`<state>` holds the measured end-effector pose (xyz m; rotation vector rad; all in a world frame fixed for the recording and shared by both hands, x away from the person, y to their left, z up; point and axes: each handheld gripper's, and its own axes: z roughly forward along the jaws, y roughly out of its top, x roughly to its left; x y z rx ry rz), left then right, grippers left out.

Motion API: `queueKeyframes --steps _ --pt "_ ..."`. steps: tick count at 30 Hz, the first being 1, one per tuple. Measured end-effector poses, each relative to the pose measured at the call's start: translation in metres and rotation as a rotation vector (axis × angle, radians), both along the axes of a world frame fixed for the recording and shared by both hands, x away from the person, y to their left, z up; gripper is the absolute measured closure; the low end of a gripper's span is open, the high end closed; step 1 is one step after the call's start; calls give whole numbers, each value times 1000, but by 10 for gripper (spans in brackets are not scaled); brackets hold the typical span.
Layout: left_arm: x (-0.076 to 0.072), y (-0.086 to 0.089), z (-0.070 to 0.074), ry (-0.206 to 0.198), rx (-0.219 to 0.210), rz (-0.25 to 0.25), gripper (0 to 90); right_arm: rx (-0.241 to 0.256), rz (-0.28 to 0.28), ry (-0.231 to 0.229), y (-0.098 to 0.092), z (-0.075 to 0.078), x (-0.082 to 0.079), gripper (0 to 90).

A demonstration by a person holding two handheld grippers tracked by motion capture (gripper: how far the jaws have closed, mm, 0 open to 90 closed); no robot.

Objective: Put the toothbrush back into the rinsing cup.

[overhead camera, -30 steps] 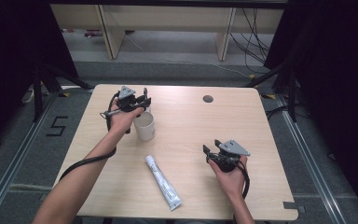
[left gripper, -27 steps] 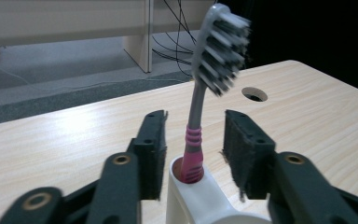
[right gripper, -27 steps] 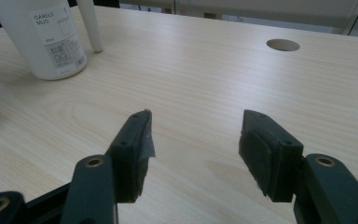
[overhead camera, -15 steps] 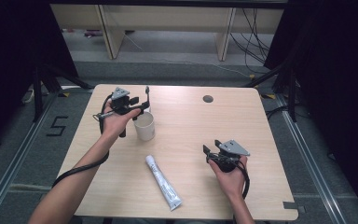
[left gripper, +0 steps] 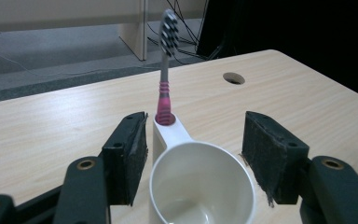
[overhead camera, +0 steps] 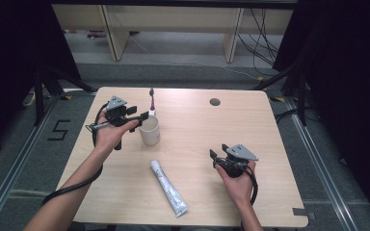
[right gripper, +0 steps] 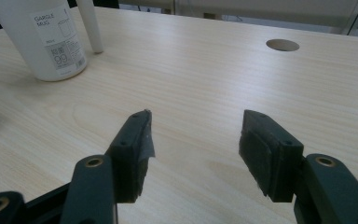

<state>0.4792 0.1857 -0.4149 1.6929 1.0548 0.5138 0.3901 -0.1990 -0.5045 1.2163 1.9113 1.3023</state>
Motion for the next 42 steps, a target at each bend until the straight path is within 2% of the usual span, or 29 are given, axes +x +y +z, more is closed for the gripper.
queueKeyframes --steps 1,2,4,9,10,11,12,14,16,17,19,20,21,23,25,28,30,33,34,35,36,37,38,41,42 --pt "-2 1 1 -3 3 -7 393 -17 -6 -8 -1 0 0 442" --pt "-5 1 2 -7 2 -11 392 0 -1 3 0 0 0 441" --pt "-9 2 3 -11 6 -21 390 -1 -2 5 0 0 0 441" --pt "-22 2 5 -19 25 -64 369 -12 -7 7 0 0 0 441" --pt "-24 1 5 -22 24 -73 364 -25 -12 -6 -1 0 0 441" --pt "-26 1 5 -19 28 -84 362 -28 -6 -8 -1 0 0 441" --pt "-28 1 4 -13 27 -98 361 -9 -5 10 0 0 -1 441" --pt "-32 2 4 -3 8 -118 357 -10 -6 8 0 0 0 441" --pt "-37 2 4 -7 21 -128 358 -27 -12 -6 -1 0 0 441" --pt "-39 3 4 -8 26 -138 359 -9 -6 10 0 0 -1 441" --pt "-43 3 3 -5 36 -155 360 -35 -7 -17 -2 -1 1 441" --pt "-45 2 2 -5 40 -166 361 -32 -6 -12 -2 -1 1 441" --pt "-47 1 1 -8 50 -199 363 -10 -2 2 0 -1 1 441" --pt "-52 0 -1 -18 77 -263 363 -19 -1 -1 -1 -1 0 441" --pt "-56 -2 -4 -23 86 -299 363 -25 -3 -6 -1 -1 1 441" --pt "-62 -3 -9 -16 107 -323 363 3 11 9 1 -2 2 440" --pt "-65 -4 -13 -8 109 -333 363 14 -8 20 2 -3 1 440" --pt "-68 -5 -18 1 74 -360 358 -19 9 2 -1 -3 2 440" --pt "-69 -6 -19 2 74 -376 358 -1 10 11 0 -4 2 441" --pt "-70 -7 -20 7 79 -380 358 -7 -1 12 0 -3 2 441" --pt "-71 -9 -22 11 82 -405 358 -19 -2 4 -2 -3 2 441" --pt "-73 -10 -23 16 94 -418 357 20 -11 28 1 -4 0 441" --pt "-74 -12 -24 16 107 -441 357 3 -12 39 -1 -2 -1 441" --pt "-76 -17 -28 16 145 -483 360 5 0 15 -3 -4 1 440" --pt "-77 -19 -29 15 152 -496 362 -15 -5 -2 -4 -3 2 440"
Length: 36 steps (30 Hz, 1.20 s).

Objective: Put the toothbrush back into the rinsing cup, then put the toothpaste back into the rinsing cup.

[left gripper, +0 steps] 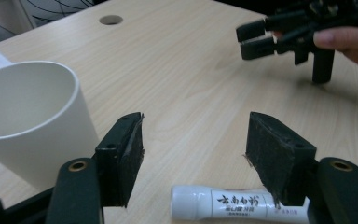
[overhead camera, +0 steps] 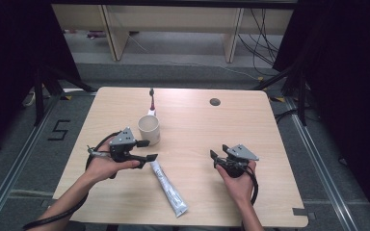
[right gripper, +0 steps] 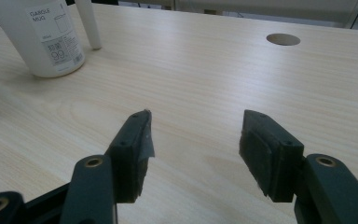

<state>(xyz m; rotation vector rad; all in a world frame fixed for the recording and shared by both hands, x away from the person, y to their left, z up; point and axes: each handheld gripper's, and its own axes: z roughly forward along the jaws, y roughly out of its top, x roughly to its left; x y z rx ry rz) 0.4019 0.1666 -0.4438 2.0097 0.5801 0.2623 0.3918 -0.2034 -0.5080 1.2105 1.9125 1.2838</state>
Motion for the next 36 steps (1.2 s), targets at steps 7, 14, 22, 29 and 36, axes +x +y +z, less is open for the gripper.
queueKeyframes --steps 7,14,22,29,36 --pt "-5 -12 -8 -7 52 -96 365 33 1 23 -2 0 -3 439" --pt "-5 -12 -13 4 70 -128 364 34 -15 30 0 -1 -4 439" --pt "-6 -13 -14 0 80 -125 363 31 -19 35 -1 1 -3 440" --pt "-6 -18 -15 0 104 -148 358 37 1 37 0 1 1 437" --pt "-2 -23 -14 -10 133 -154 357 24 10 31 0 4 3 435"
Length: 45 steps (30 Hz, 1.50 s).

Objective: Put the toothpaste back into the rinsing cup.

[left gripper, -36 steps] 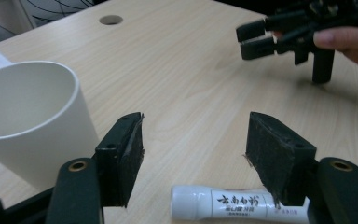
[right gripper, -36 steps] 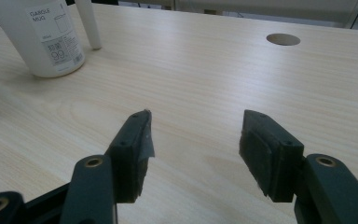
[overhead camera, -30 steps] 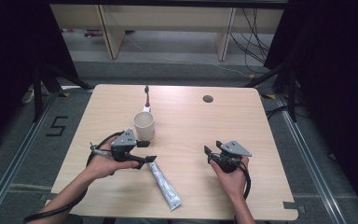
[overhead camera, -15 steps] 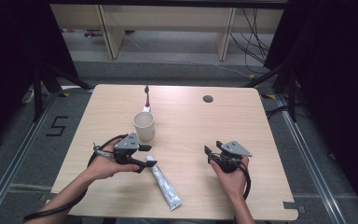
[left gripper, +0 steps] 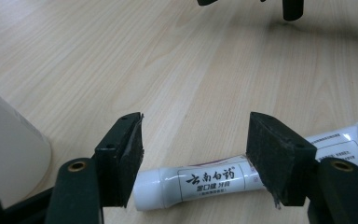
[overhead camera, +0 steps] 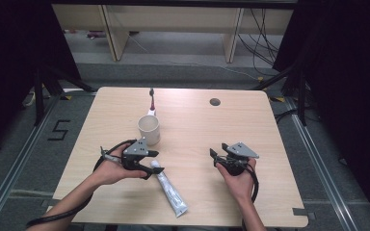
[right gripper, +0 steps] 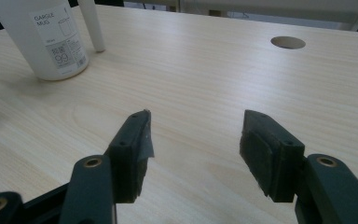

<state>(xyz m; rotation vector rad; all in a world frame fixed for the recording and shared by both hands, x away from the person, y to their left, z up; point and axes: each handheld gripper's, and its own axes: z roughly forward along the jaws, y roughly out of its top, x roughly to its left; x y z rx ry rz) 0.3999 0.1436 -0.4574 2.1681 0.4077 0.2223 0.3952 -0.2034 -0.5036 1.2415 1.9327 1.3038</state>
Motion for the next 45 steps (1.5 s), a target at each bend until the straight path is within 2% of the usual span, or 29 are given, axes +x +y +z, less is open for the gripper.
queueKeyframes --steps 1,2,4,5,7,8,9,11,15,16,17,18,20,25,28,29,30,31,33,34,35,36,37,38,40,41,44,45 --pt "1 0 1 -1 4 -3 357 8 1 -8 -1 0 0 435" --pt "2 -1 3 -4 8 -7 357 14 -9 12 -1 1 -1 435" --pt "3 -1 5 -10 15 -16 356 -9 -8 -10 -4 0 1 435" --pt "4 -2 6 -15 19 -14 355 10 3 -7 -3 -1 2 435" --pt "4 -2 8 -25 29 -19 353 -13 -5 -23 -4 0 2 435" --pt "4 -2 8 -20 19 -20 353 3 -4 -14 -3 0 2 435" --pt "4 -2 9 -21 27 -21 353 19 -11 -2 -1 0 1 435" --pt "4 -1 9 -29 41 -26 352 3 -9 -4 -2 1 1 435" --pt "5 -2 10 -23 47 -35 351 7 3 -6 -2 0 2 435" --pt "6 -2 10 -30 64 -43 351 12 -20 15 -1 1 -1 434" --pt "6 -3 9 -26 57 -42 351 -5 2 -14 -3 1 2 434" --pt "7 -3 10 -31 79 -63 351 1 7 -16 -3 1 3 434" --pt "7 -5 9 -24 91 -82 351 4 -9 1 -3 1 1 433" --pt "8 -10 9 -30 155 -150 349 4 2 -10 -2 0 2 432" --pt "10 -13 8 -27 192 -182 349 -13 4 -21 -4 1 2 432" --pt "10 -14 8 -25 207 -196 348 12 -9 -11 -2 1 2 431" --pt "11 -15 8 -24 219 -208 348 11 -8 -12 -3 0 2 431" --pt "11 -16 7 -25 226 -217 348 -2 1 -20 -3 1 3 431" --pt "11 -18 6 -24 270 -260 350 -1 5 -15 -3 0 3 431" --pt "10 -19 5 -27 290 -272 352 3 -1 4 -3 1 1 431" --pt "10 -21 4 -22 297 -288 356 -7 -3 -4 -3 1 1 430" --pt "10 -22 4 -11 315 -311 358 9 0 7 -2 1 1 430" --pt "8 -24 3 -15 316 -310 361 -6 -4 -1 -3 1 1 430" --pt "8 -25 2 -14 328 -325 362 19 -12 23 -1 2 0 430" --pt "9 -27 2 -24 379 -366 368 11 -10 14 -2 1 0 430" --pt "8 -28 1 -23 383 -370 370 16 -12 20 -1 1 0 430" --pt "9 -30 0 -46 445 -424 385 11 -1 11 -2 1 1 430" --pt "9 -31 0 -48 449 -428 387 19 -12 23 -2 1 0 430"
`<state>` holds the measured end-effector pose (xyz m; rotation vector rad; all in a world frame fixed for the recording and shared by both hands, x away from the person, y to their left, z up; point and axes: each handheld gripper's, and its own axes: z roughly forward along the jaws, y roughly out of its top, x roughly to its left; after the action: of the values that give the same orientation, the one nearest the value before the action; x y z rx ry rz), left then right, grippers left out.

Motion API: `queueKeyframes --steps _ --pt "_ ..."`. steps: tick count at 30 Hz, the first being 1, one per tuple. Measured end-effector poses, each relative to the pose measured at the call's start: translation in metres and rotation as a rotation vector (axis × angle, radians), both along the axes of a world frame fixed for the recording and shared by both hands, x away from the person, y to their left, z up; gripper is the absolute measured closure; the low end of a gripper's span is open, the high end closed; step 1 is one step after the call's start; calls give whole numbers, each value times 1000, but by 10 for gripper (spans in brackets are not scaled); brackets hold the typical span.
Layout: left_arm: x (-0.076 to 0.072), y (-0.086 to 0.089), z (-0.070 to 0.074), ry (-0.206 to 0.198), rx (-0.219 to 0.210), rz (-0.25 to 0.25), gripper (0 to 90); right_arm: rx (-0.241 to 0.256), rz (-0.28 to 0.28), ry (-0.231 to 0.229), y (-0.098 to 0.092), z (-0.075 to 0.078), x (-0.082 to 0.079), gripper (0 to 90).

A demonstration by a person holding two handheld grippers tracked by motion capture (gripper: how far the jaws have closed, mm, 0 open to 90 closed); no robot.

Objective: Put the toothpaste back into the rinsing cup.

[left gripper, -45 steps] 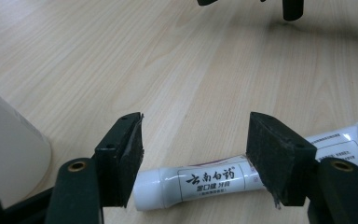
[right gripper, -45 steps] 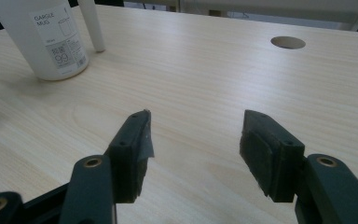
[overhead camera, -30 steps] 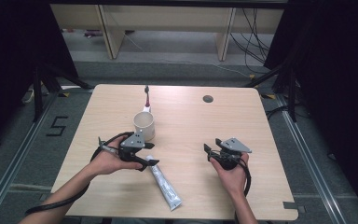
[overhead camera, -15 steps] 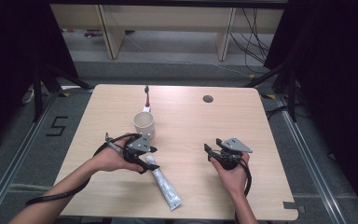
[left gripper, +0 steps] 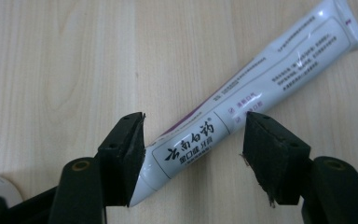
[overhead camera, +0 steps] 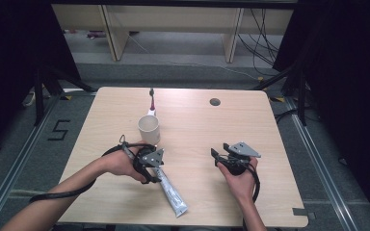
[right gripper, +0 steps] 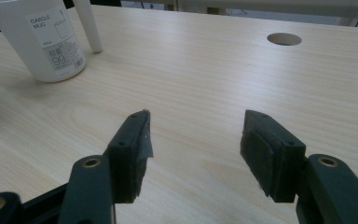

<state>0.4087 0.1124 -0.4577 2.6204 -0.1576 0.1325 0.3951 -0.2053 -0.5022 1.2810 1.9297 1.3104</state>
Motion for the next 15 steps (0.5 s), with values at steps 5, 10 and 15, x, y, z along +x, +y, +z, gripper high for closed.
queueKeyframes --steps 5,10,15 --pt "1 -5 -1 -21 51 -61 404 -31 15 -10 -1 0 1 430" --pt "3 -8 -6 -20 77 -86 407 5 7 0 2 -2 1 429" --pt "5 -14 -8 -45 110 -121 406 -13 5 2 1 -1 0 429"
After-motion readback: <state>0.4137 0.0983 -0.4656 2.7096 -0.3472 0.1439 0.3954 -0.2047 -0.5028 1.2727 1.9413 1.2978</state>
